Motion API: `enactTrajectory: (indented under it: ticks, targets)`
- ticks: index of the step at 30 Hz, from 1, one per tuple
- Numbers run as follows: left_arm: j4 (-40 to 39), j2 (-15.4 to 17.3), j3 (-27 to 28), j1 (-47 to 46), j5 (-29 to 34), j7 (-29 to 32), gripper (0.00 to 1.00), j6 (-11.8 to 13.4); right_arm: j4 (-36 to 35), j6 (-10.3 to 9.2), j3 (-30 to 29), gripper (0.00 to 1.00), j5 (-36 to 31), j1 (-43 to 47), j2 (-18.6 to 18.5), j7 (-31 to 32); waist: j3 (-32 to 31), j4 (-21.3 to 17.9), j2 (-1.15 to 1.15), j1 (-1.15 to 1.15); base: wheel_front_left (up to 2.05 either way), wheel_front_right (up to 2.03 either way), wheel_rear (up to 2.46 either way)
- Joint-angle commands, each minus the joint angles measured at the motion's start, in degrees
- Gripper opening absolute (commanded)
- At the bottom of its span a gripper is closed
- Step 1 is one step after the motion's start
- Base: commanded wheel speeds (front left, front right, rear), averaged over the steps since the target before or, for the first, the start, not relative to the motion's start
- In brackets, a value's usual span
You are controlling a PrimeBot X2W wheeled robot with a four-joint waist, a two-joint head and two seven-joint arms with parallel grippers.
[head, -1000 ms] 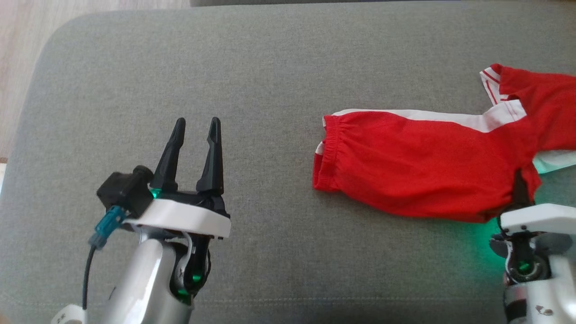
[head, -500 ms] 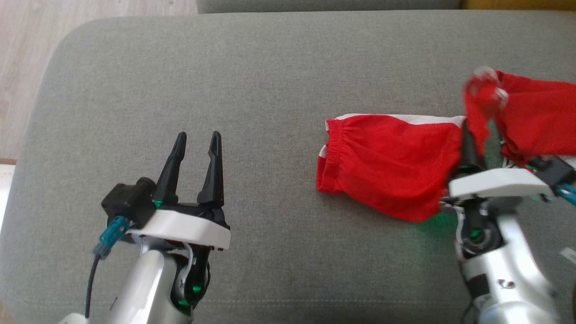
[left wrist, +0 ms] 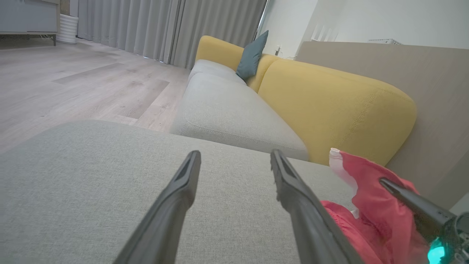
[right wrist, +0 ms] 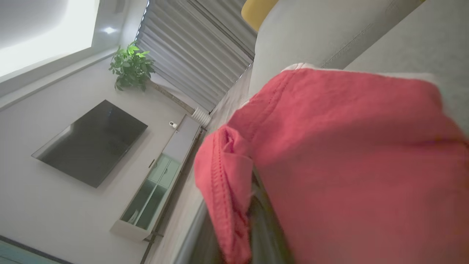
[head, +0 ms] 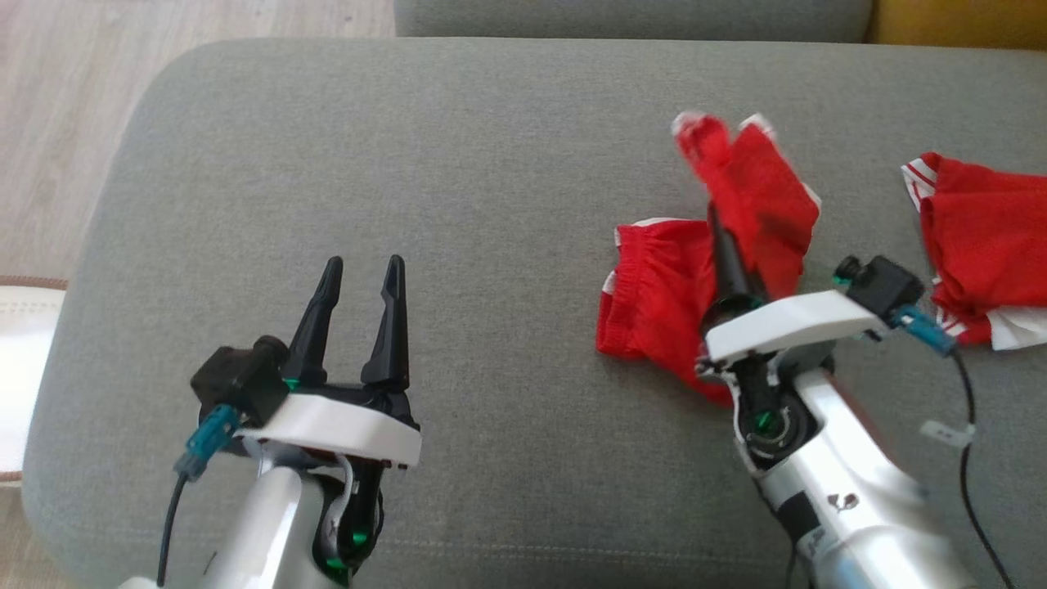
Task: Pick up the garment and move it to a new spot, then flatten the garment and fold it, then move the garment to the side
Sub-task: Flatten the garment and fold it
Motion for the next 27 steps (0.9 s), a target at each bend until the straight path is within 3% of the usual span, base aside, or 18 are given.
enactTrajectory:
  ticks: [1, 14, 15, 16, 17, 27]
  targets:
    - [-1.8, 0.4, 2.0, -1.3, 0.5, -0.3, 1.00, 0.1, -0.9, 0.37, 2.2, 0.00, 0.6, -2.3, 0.2, -1.0, -0.1, 0.4, 0.00, 0.00, 0.00, 0.00, 0.00]
    - [-2.0, 0.4, 1.5, -0.8, -0.2, -0.3, 1.00, 0.4, 5.6, 0.37, 12.3, 0.00, 4.2, -4.3, 0.2, -2.4, -0.1, 2.6, 0.00, 0.00, 0.00, 0.00, 0.00]
    - [-2.0, 0.4, 1.5, -0.8, -0.2, -0.3, 1.00, 0.4, 6.5, 0.37, 13.2, 0.07, 4.0, -4.5, 0.2, -2.4, -0.1, 2.6, 0.00, 0.00, 0.00, 0.00, 0.00]
    - [-2.1, 0.4, 1.5, -0.8, -0.3, -0.3, 1.00, 0.5, 7.2, 0.37, 14.0, 0.95, 3.7, -4.7, 0.2, -2.5, -0.1, 2.7, 0.00, 0.00, 0.00, 0.00, 0.00]
    - [-2.1, 0.4, 1.5, -0.8, -0.3, -0.3, 1.00, 0.5, 7.4, 0.37, 14.8, 1.00, 4.0, -4.8, 0.2, -2.5, 0.0, 2.7, 0.00, 0.00, 0.00, 0.00, 0.00]
    - [-2.0, 0.4, 1.5, -0.8, -0.5, -0.3, 1.00, 0.6, 7.6, 0.37, 27.8, 1.00, 5.0, -4.6, 0.2, 2.6, -0.3, 2.1, 0.00, 0.00, 0.00, 0.00, 0.00]
